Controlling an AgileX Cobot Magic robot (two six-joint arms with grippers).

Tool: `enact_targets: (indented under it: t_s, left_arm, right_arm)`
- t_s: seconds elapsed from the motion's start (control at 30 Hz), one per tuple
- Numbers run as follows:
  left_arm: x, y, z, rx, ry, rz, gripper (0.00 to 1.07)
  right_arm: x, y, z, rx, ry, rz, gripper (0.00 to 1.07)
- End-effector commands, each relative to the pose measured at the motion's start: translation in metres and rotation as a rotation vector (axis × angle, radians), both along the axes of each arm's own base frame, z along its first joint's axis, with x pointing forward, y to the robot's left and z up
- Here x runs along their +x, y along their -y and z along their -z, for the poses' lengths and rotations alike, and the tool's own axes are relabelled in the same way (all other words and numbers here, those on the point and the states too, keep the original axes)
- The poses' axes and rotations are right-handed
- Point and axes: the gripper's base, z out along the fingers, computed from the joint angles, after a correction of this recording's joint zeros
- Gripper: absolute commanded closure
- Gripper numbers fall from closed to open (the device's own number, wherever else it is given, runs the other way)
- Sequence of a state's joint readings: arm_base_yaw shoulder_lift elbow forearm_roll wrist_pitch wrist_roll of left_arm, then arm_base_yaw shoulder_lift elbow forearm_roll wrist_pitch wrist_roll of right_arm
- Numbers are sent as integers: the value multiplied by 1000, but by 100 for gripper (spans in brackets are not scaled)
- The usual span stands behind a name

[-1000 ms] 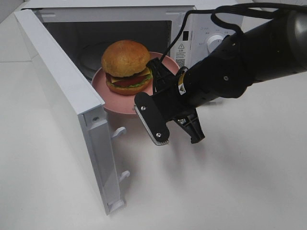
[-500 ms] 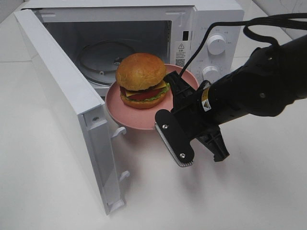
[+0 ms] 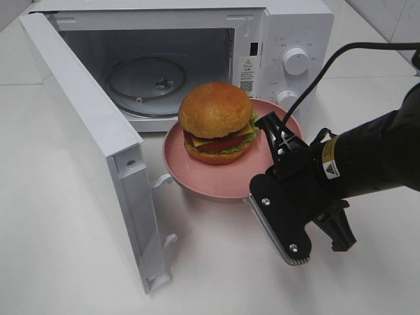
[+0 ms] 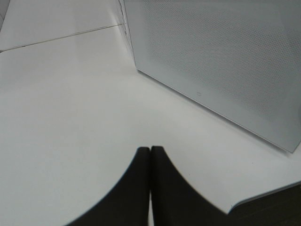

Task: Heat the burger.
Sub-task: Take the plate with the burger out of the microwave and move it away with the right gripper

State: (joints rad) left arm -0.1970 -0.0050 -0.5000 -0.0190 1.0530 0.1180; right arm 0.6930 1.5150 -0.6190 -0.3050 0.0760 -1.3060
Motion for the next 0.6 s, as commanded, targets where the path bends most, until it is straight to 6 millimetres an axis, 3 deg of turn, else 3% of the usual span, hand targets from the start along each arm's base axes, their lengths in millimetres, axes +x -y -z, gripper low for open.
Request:
enact_targets:
  t_s: [0.03,0.6]
  left_arm:
    - [-2,0,0,-11,28,0,106]
    - [-2,0,0,-11,28,0,106]
  right_arm:
    - [-3,3,-9,74,40,24,107]
    - [-37,39,-4,53,-86,255,107]
